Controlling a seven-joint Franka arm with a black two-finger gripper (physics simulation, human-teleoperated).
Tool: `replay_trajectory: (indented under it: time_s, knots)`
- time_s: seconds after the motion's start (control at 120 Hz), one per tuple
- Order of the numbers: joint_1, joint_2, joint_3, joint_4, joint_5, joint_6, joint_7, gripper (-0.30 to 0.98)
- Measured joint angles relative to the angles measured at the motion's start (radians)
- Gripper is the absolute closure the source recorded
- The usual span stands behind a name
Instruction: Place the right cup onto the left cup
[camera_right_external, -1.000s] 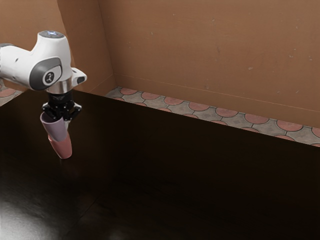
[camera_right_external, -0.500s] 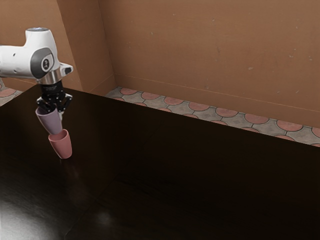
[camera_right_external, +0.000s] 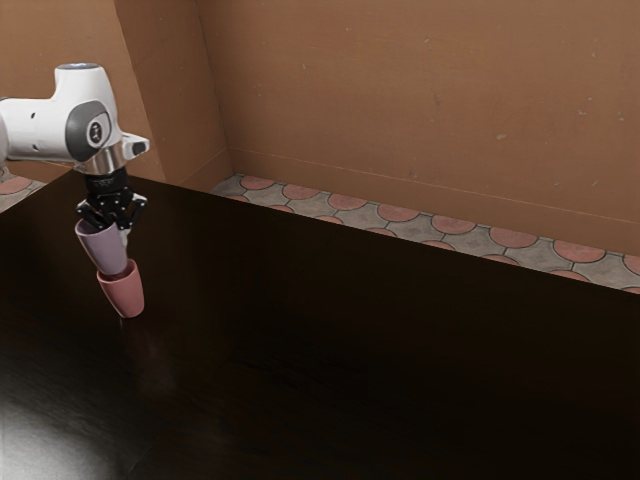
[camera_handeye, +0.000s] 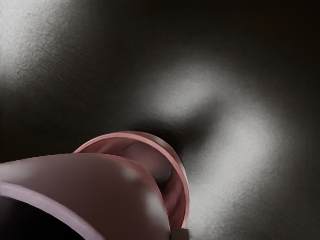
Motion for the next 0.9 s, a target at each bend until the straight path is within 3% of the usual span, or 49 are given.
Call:
replay_trajectory:
  time_s: [0.45, 0.675, 0.9]
  knots:
    - [-0.001, 0.007, 0.000, 0.000, -0.001, 0.006, 0.033, 0.78]
    - [-0.006, 0.006, 0.000, 0.001, -0.003, 0.008, 0.044, 0.32]
    - [-0.056, -0.106, -0.010, 0.039, 0.001, -0.057, 0.054, 0.12]
